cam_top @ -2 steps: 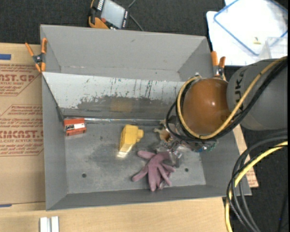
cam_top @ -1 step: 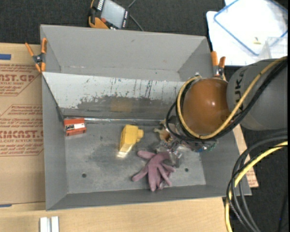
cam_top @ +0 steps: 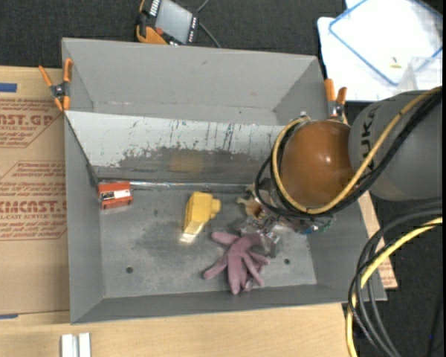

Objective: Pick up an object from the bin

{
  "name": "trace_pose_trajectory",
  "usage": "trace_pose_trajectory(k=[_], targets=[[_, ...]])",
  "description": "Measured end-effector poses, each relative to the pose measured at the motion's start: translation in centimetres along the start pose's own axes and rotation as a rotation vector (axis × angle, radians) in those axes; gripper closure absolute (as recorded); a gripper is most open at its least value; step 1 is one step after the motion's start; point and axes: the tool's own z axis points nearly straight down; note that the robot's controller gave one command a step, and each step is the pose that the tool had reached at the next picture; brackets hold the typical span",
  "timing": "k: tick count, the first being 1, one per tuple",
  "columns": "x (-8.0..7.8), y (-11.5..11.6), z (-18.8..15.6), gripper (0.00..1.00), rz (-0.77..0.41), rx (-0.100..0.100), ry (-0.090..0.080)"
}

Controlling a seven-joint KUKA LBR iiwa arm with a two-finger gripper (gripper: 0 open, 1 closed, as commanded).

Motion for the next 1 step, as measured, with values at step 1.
trace_pose_trajectory(k=[1], targets=[[0.01, 0.08, -0.06, 1.0, 0.002, 0.0, -0.001]])
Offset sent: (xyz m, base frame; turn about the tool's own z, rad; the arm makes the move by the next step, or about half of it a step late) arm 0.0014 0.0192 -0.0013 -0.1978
